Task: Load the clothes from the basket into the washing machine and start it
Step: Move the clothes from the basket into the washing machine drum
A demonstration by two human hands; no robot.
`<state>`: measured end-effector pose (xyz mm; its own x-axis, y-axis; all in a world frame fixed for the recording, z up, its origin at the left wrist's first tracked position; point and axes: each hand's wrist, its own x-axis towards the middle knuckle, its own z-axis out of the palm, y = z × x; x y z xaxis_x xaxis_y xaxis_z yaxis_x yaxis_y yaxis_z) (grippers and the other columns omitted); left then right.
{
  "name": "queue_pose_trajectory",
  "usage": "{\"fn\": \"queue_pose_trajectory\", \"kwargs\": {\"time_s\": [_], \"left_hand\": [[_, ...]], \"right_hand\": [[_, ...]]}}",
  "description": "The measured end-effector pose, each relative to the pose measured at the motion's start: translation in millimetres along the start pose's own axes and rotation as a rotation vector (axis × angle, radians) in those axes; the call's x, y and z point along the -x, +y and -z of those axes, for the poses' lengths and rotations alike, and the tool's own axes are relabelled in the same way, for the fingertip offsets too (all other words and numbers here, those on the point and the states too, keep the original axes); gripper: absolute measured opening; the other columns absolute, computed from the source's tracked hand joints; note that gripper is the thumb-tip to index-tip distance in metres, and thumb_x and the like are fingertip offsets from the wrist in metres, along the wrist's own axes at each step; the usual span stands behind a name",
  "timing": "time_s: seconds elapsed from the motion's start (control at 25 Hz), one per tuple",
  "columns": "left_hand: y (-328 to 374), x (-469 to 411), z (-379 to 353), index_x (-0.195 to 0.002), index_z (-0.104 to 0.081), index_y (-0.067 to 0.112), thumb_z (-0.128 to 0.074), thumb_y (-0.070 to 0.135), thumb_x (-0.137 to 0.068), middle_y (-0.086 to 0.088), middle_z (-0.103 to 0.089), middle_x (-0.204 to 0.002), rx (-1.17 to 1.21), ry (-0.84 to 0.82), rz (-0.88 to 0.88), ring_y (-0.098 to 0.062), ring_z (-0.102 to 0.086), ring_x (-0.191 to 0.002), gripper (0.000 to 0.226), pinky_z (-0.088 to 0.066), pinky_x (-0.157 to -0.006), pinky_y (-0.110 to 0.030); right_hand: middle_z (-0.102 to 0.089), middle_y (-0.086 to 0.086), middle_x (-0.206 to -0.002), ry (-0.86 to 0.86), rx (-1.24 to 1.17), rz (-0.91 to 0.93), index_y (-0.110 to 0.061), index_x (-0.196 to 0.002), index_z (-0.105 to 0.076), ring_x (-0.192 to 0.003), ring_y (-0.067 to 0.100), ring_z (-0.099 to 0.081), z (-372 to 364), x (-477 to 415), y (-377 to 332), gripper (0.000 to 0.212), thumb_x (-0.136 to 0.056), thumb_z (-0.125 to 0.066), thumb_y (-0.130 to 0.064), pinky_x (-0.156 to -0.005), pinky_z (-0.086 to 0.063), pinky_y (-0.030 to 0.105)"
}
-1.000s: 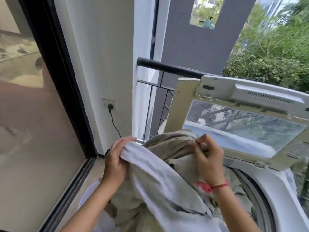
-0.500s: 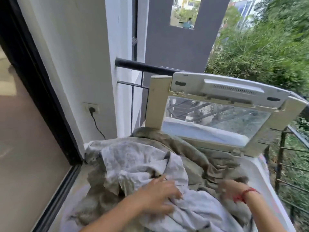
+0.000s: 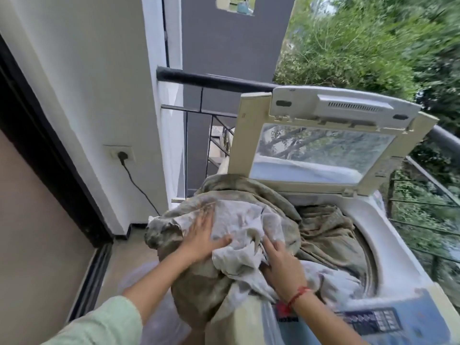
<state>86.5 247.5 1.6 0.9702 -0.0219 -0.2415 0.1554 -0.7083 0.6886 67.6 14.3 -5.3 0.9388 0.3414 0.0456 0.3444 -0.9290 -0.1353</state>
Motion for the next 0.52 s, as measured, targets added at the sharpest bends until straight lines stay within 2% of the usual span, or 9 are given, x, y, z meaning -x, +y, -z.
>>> {"fn": "queue_pose_trajectory", "kwargs": {"time_s": [0.04, 0.12, 0.2, 0.28, 0.32, 0.44, 0.52], "left_hand": [[-0.7, 0.0, -7.1, -0.149, 0.008, 0.025, -0.019, 0.1, -0.039, -0.005, 0.008, -0.158, -0.016, -0.002, -0.019, -0.024, 0.002, -0.146, 0.137, -0.005, -0.116, -0.043], [-2.1, -3.5, -8.8, -0.15, -0.004, 0.028, -0.01, 0.101, -0.042, -0.003, 0.0, -0.158, 0.045, 0.139, -0.037, -0.021, 0.0, -0.145, 0.13, -0.003, -0.117, -0.044], [1.5, -10.7, 1.7, -0.148, -0.015, 0.03, -0.009, 0.099, -0.05, -0.002, -0.008, -0.156, 0.089, 0.234, -0.103, -0.019, -0.005, -0.145, 0.12, -0.006, -0.117, -0.045], [10.4, -19.0, 8.3, -0.147, -0.02, 0.03, -0.01, 0.097, -0.054, -0.003, -0.012, -0.155, 0.085, 0.292, -0.131, -0.019, -0.009, -0.144, 0.116, -0.01, -0.117, -0.046], [15.8, -23.2, 8.8, -0.147, -0.021, 0.03, -0.012, 0.097, -0.056, -0.003, -0.013, -0.155, 0.071, 0.315, -0.139, -0.02, -0.011, -0.144, 0.114, -0.012, -0.116, -0.047], [34.9, -25.2, 2.8, -0.145, -0.025, 0.031, -0.013, 0.096, -0.058, 0.001, -0.015, -0.154, 0.045, 0.321, -0.133, -0.018, -0.013, -0.143, 0.109, -0.014, -0.116, -0.049], [50.0, -19.6, -7.9, -0.143, -0.029, 0.034, -0.01, 0.096, -0.057, 0.002, -0.015, -0.154, -0.015, 0.294, -0.111, -0.017, -0.01, -0.144, 0.107, -0.008, -0.116, -0.049]], "right_hand": [[-0.059, -0.002, -0.095, 0.077, 0.024, 0.065, -0.03, -0.129, -0.039, -0.051, 0.02, -0.061, 11.4, 0.5, 1.6, 0.076, -0.061, -0.074, -0.034, -0.036, -0.038, 0.027], [-0.058, 0.003, -0.086, 0.271, 0.001, 0.073, -0.03, -0.118, -0.048, -0.046, 0.027, -0.059, 51.3, 0.2, 19.2, 0.049, -0.069, -0.054, -0.032, -0.035, -0.036, 0.026], [-0.06, 0.013, -0.086, 0.555, 0.023, -0.063, -0.019, -0.115, -0.057, -0.052, 0.033, -0.059, 107.3, 3.3, 58.7, 0.049, -0.07, -0.041, -0.031, -0.043, -0.037, 0.025], [-0.058, 0.023, -0.089, 0.758, 0.029, -0.207, -0.006, -0.114, -0.061, -0.061, 0.038, -0.058, 164.9, 5.5, 105.8, 0.051, -0.073, -0.04, -0.029, -0.051, -0.041, 0.032], [-0.055, 0.024, -0.09, 0.819, 0.072, -0.249, -0.005, -0.114, -0.06, -0.062, 0.04, -0.057, 179.8, 2.0, 125.9, 0.046, -0.077, -0.043, -0.026, -0.052, -0.043, 0.035], [-0.052, 0.024, -0.095, 0.754, 0.201, -0.32, -0.012, -0.115, -0.053, -0.057, 0.041, -0.057, 158.8, -27.0, 174.8, 0.033, -0.082, -0.061, -0.009, -0.049, -0.043, 0.039], [-0.052, 0.024, -0.095, 0.594, 0.226, -0.337, -0.016, -0.114, -0.046, -0.056, 0.04, -0.058, 116.0, -45.0, 207.6, 0.045, -0.077, -0.065, 0.001, -0.046, -0.048, 0.041]]}}
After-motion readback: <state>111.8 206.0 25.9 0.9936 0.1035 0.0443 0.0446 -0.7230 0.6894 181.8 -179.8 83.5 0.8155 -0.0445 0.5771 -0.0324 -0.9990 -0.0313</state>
